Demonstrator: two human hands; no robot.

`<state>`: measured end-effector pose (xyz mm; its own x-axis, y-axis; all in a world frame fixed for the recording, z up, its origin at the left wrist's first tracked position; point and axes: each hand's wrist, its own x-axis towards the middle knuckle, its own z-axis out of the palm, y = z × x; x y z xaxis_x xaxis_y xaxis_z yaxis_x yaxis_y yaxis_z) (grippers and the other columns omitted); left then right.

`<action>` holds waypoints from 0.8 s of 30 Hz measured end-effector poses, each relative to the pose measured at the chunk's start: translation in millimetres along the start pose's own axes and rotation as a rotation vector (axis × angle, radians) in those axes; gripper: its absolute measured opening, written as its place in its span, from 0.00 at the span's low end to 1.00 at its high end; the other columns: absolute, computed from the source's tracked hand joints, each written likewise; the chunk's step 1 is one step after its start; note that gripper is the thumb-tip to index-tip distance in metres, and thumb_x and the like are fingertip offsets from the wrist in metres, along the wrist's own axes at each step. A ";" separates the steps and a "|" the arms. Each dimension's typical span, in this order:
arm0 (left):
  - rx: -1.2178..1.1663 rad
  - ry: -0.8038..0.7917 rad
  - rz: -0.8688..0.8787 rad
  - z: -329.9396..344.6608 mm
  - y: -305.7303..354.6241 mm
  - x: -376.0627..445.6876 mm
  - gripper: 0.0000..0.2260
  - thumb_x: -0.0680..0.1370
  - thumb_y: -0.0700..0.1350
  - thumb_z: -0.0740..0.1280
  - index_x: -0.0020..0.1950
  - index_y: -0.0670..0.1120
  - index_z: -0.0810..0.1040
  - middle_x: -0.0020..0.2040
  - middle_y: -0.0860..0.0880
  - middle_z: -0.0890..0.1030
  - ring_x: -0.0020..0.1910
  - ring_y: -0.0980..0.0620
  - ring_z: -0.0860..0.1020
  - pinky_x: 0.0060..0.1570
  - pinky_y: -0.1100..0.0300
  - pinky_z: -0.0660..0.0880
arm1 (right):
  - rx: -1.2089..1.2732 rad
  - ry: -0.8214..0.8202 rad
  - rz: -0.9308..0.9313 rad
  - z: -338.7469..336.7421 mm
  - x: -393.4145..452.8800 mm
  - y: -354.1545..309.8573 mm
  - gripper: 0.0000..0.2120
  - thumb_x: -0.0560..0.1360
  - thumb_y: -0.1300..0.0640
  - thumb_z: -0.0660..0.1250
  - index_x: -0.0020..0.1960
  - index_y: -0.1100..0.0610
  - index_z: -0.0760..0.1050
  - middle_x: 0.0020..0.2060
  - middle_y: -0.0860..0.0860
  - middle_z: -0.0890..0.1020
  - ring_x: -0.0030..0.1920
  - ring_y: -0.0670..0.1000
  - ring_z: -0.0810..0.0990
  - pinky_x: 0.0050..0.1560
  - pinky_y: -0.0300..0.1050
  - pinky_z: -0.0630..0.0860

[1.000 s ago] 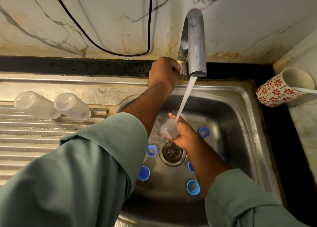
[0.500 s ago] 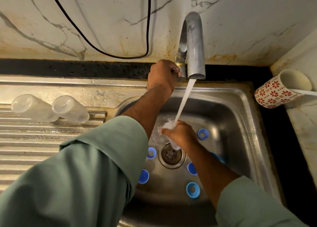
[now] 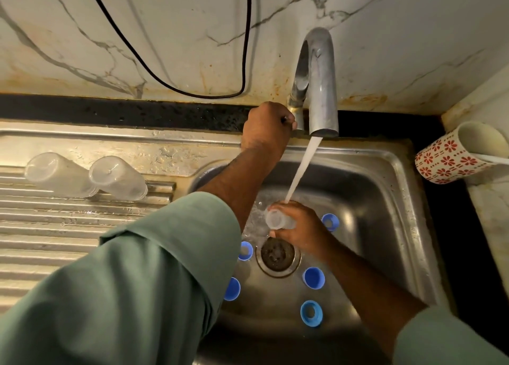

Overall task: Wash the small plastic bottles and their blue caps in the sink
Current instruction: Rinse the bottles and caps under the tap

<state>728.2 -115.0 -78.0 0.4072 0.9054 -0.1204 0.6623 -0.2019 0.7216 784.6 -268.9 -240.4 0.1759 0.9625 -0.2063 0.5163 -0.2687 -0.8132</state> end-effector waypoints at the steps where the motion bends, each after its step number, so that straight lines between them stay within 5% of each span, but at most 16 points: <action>1: 0.001 0.001 -0.002 0.3 -0.1 0.3 0.08 0.80 0.40 0.67 0.57 0.45 0.82 0.43 0.52 0.74 0.44 0.55 0.73 0.47 0.63 0.71 | 0.221 0.072 0.076 5.6 -6.5 -2.3 0.24 0.67 0.61 0.78 0.61 0.52 0.78 0.58 0.45 0.81 0.59 0.41 0.77 0.64 0.47 0.73; 5: -0.002 0.005 -0.021 2.3 0.0 0.7 0.09 0.80 0.40 0.68 0.59 0.45 0.81 0.47 0.52 0.76 0.45 0.56 0.72 0.47 0.64 0.70 | 0.849 0.233 0.276 17.4 -13.4 -14.0 0.21 0.70 0.70 0.72 0.60 0.54 0.78 0.55 0.52 0.83 0.58 0.52 0.81 0.58 0.49 0.79; 7: -0.007 0.001 -0.035 1.6 1.5 -0.1 0.09 0.80 0.40 0.68 0.59 0.45 0.81 0.50 0.50 0.79 0.46 0.56 0.73 0.48 0.64 0.70 | 0.935 0.288 0.301 19.0 -9.4 -18.9 0.20 0.71 0.68 0.72 0.61 0.56 0.77 0.56 0.54 0.82 0.58 0.56 0.80 0.58 0.52 0.79; 13: -0.030 0.000 -0.040 1.7 1.6 -0.7 0.08 0.79 0.42 0.69 0.58 0.46 0.82 0.46 0.52 0.75 0.45 0.56 0.73 0.47 0.64 0.70 | 0.618 0.405 0.278 19.3 -5.9 -27.5 0.17 0.73 0.58 0.73 0.60 0.49 0.75 0.55 0.45 0.81 0.56 0.45 0.80 0.44 0.33 0.78; 16: -0.054 0.001 -0.052 3.2 -3.5 -1.7 0.08 0.79 0.42 0.69 0.58 0.45 0.82 0.45 0.51 0.75 0.45 0.54 0.74 0.48 0.62 0.71 | 0.455 0.340 0.369 21.9 -4.8 -24.6 0.15 0.74 0.53 0.73 0.57 0.44 0.72 0.52 0.41 0.77 0.55 0.45 0.78 0.42 0.31 0.75; 20: -0.081 0.027 -0.057 5.1 -8.0 -7.7 0.08 0.79 0.42 0.69 0.56 0.44 0.83 0.46 0.48 0.80 0.44 0.52 0.76 0.46 0.60 0.73 | 0.364 0.319 0.304 17.7 -0.9 -18.4 0.18 0.76 0.51 0.70 0.64 0.47 0.70 0.58 0.45 0.76 0.58 0.45 0.76 0.56 0.41 0.76; 24: -0.268 0.078 -0.182 3.9 0.1 -9.4 0.05 0.77 0.38 0.70 0.41 0.41 0.83 0.35 0.50 0.77 0.40 0.51 0.76 0.44 0.60 0.76 | 0.349 0.212 0.354 15.2 2.7 -23.2 0.13 0.75 0.51 0.71 0.57 0.49 0.72 0.52 0.47 0.78 0.54 0.49 0.79 0.50 0.40 0.76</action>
<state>726.9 -125.0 -79.5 0.2408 0.9456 -0.2188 0.5268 0.0621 0.8477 760.4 -259.5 -230.4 0.4725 0.7773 -0.4155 0.0918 -0.5122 -0.8539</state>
